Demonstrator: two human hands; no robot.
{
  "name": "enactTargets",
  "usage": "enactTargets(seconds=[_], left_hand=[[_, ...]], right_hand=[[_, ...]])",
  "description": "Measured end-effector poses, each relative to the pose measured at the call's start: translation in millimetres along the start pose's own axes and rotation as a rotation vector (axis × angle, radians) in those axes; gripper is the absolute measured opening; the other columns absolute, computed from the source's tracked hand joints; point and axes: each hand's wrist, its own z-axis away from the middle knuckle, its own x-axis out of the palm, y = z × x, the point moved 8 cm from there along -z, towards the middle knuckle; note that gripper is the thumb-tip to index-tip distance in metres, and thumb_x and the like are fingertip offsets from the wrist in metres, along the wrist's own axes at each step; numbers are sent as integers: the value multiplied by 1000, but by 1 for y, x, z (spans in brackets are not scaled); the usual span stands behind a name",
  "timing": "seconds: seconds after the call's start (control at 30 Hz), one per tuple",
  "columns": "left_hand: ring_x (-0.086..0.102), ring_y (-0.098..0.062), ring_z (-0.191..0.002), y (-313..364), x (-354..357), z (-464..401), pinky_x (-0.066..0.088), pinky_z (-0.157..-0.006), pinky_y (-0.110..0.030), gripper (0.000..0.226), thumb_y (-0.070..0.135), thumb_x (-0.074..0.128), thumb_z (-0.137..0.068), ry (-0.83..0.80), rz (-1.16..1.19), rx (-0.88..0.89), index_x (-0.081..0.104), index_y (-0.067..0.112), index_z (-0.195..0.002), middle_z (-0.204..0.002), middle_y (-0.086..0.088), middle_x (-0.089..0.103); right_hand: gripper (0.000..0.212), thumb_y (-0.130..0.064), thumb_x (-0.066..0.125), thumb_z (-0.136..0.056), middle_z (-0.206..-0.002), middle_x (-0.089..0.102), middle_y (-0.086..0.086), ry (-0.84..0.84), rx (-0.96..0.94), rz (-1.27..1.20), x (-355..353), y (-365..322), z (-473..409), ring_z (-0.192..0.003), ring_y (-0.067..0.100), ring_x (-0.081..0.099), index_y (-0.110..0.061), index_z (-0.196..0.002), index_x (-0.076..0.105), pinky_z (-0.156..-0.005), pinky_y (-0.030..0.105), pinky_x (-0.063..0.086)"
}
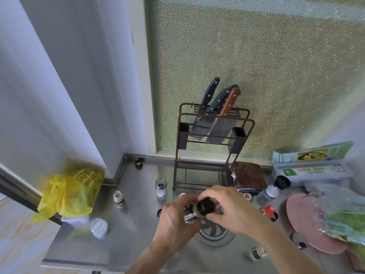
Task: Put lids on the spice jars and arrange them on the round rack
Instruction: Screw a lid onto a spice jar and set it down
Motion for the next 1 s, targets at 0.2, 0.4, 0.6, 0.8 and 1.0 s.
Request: enactTargets(seconds=[0.2,0.4,0.6,0.8,1.0], left_hand=[[70,4,-83,-3,-6,3,56,-73,-15,40,22,78,-65,-16,27,-35,72,27,-104,-86,20,74],[70,0,-78,2,-12,3,55,-70,-16,40,23,74,-64,-57,62,-12,72,28,-104,-85,14,74],[68,4,-78,3,-9,2,48,-70,-6,41,19,77,-67,-75,79,3,73,26,-107,-87,16,73],[73,-4,-88,-15,3,-1,58,-81,-27,42,22,77,-69,-229,345,-217,68,30,-109,-97,9,78],[68,-29,-87,-16,15,-5,54,-86,-44,46,15,72,-75,-410,775,-378,62,8,-119,-99,-17,74]], right_hand=[[42,-17,79,-82,-112,64,-18,8,-72,-29,4,-2,1,-96,5,67,-35,-118,66,-87,25,56],[33,-34,78,-83,-104,68,-18,3,-60,-88,3,-1,0,-91,2,68,-33,-114,68,-81,24,57],[39,-66,62,-82,-84,69,-15,80,26,-16,1,1,0,-76,3,65,-31,-100,68,-70,25,56],[43,-10,83,-78,-108,67,-16,-10,-74,-288,-7,0,2,-105,6,69,-34,-110,69,-94,26,57],[41,-1,83,-77,-108,71,-12,-23,-102,-385,-22,-6,0,-106,9,70,-27,-107,73,-95,26,56]])
